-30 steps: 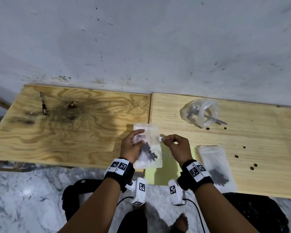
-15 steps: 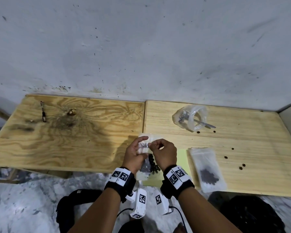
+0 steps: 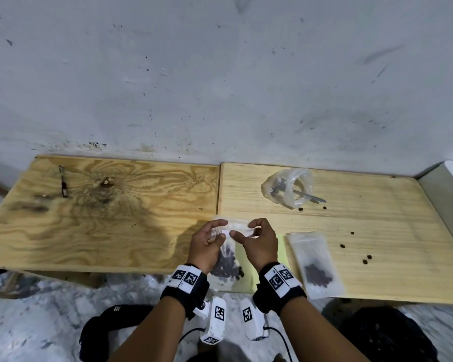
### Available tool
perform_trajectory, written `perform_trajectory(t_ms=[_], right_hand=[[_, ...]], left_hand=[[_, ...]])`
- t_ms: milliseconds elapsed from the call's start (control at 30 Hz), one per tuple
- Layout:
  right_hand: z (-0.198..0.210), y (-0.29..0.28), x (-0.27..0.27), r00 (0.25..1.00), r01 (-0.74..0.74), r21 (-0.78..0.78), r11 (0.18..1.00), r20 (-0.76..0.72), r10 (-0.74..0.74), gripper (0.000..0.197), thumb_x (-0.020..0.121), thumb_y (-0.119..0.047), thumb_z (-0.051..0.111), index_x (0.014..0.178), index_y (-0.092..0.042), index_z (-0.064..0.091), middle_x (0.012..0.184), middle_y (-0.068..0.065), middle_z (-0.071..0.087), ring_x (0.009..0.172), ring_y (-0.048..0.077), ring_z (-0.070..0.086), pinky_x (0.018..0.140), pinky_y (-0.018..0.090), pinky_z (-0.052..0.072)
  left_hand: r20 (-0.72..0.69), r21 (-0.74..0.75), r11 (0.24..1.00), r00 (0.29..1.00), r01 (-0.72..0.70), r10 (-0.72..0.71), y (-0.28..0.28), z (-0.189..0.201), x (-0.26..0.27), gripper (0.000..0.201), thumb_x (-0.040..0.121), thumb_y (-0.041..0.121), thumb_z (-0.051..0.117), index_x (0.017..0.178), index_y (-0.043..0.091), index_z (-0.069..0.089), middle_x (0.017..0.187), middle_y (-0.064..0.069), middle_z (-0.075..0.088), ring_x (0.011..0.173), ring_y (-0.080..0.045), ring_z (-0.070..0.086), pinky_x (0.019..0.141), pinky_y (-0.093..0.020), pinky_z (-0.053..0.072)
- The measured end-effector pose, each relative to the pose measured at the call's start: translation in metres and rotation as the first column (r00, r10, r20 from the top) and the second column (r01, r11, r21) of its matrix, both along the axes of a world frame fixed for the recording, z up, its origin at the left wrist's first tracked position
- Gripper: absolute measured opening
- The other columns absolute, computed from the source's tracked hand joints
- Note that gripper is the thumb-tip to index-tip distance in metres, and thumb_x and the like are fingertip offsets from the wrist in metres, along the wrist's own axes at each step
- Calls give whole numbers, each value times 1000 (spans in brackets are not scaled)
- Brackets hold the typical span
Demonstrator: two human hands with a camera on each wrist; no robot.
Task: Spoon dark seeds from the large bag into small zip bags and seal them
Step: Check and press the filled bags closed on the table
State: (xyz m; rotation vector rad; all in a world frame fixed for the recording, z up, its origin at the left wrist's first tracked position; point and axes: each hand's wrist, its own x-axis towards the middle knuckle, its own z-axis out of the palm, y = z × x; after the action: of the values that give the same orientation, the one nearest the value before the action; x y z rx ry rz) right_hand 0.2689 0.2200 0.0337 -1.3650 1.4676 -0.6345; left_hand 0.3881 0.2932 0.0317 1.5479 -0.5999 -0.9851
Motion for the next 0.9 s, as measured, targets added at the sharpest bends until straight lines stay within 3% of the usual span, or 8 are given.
perform_trajectory(t_ms=[67,167,233,367,433,633,800,900], right_hand=[[1,0,-4,999,-39,-24,999,20,40,47,62,-30,92,91,-19,56,83,-4,58,73,12,55,65,27,42],[5,-1,-11,1000,-30,-65,997,1,30,45,63,-31,91,89,-20,56,82,-6,57,73,9,53,66,28,42],[6,-4,-18,1000,-13,-88,996,-9,12,44,63,-32,90,88,-21,55,81,-7,58,72,7,53,66,29,42],[2,-21,-46,996,19,-117,993,90,-9,38,68,-31,88,87,-22,56,89,-11,61,84,8,57,72,24,44],[1,-33,-75,993,38,-85,996,113,-29,28,74,-28,84,84,-22,59,90,-11,64,75,14,57,71,25,45],[-8,-78,-187,990,-109,99,989,96,99,22,71,-8,83,80,-23,69,81,-2,64,78,14,60,71,27,50],[-9,-127,-297,998,53,92,994,17,-55,32,71,4,79,90,-22,71,86,1,61,75,20,62,68,29,53],[-15,-156,-357,991,122,62,991,-60,-119,35,70,0,79,92,-26,72,93,1,65,87,21,65,76,32,55]], left_hand=[[-6,8,1000,1000,7,-7,-1,0,0,34,89,-7,59,100,23,69,107,13,67,104,-3,60,83,-8,45],[7,8,999,999,39,-39,-6,1,-2,31,89,-5,60,104,21,69,112,4,69,110,-12,61,97,-26,46],[7,3,999,999,46,-46,-13,3,-9,31,89,-5,60,104,20,69,110,2,70,108,-15,61,96,-27,46],[-93,23,999,995,43,-40,-34,8,-29,39,86,-8,58,108,21,69,84,-7,62,68,-21,50,58,-18,46],[-144,34,998,989,45,-40,-49,11,-44,45,82,-12,56,110,21,69,83,-10,58,67,-20,50,55,-18,47],[-206,60,991,973,121,-106,-109,14,-126,53,72,-10,57,113,23,69,89,-10,61,76,-22,55,71,-32,48],[-201,163,964,963,211,-177,-166,-1,-233,48,70,4,67,106,34,70,123,-1,62,111,-24,61,97,-47,52],[-236,211,948,954,238,-187,-196,-11,-295,41,82,-3,65,113,23,68,127,-5,59,112,-24,60,98,-47,51]])
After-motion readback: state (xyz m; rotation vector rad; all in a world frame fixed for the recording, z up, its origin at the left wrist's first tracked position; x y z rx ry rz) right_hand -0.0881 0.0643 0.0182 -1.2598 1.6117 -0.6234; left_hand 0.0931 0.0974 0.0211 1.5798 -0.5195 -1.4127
